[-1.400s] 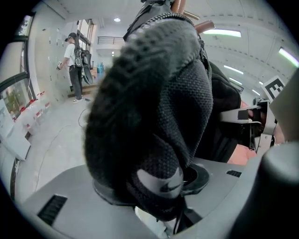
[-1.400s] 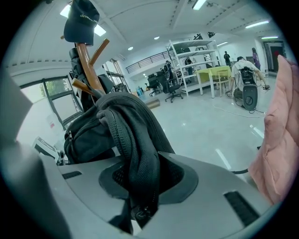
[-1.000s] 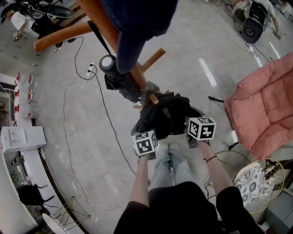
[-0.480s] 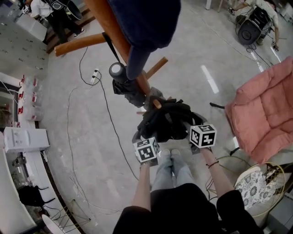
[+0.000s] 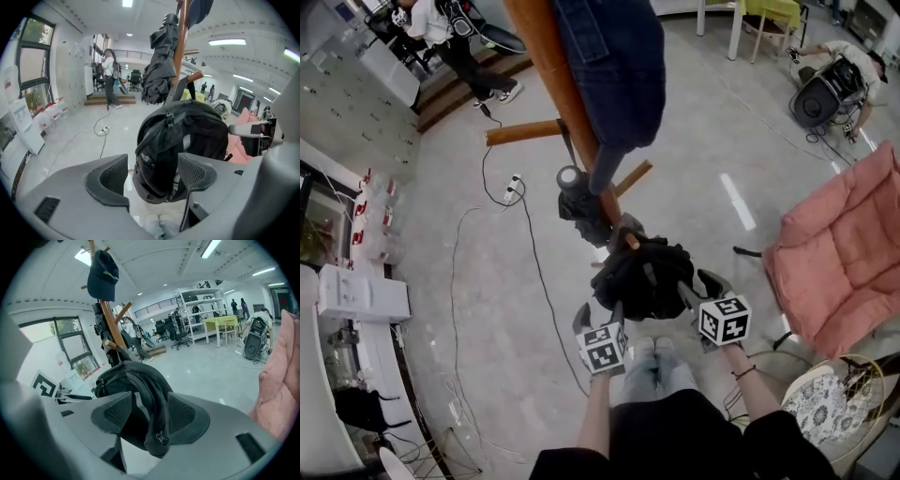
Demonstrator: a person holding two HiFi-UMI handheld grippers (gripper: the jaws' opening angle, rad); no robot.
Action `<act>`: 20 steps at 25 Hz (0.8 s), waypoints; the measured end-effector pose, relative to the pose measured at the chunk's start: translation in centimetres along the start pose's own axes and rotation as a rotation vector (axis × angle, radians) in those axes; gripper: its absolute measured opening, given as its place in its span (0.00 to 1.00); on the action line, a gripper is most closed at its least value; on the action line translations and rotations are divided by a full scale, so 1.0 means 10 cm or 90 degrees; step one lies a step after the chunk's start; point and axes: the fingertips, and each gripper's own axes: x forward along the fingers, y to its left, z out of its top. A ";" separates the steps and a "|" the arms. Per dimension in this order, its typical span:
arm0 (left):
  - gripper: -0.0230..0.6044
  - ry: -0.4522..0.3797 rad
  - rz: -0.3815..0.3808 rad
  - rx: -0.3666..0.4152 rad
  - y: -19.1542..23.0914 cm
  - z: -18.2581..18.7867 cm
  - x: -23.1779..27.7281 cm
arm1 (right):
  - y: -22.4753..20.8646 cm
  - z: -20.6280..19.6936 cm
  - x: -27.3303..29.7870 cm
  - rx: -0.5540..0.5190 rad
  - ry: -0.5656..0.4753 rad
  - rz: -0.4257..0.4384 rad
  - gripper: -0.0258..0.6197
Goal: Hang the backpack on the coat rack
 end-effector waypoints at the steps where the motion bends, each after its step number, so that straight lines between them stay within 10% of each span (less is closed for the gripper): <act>1: 0.58 -0.010 -0.004 0.005 -0.01 0.05 -0.06 | 0.02 0.03 -0.04 0.003 -0.007 0.001 0.39; 20: 0.10 -0.162 -0.056 0.096 -0.25 0.92 -1.19 | 0.47 0.98 -0.79 -0.028 -0.134 0.025 0.09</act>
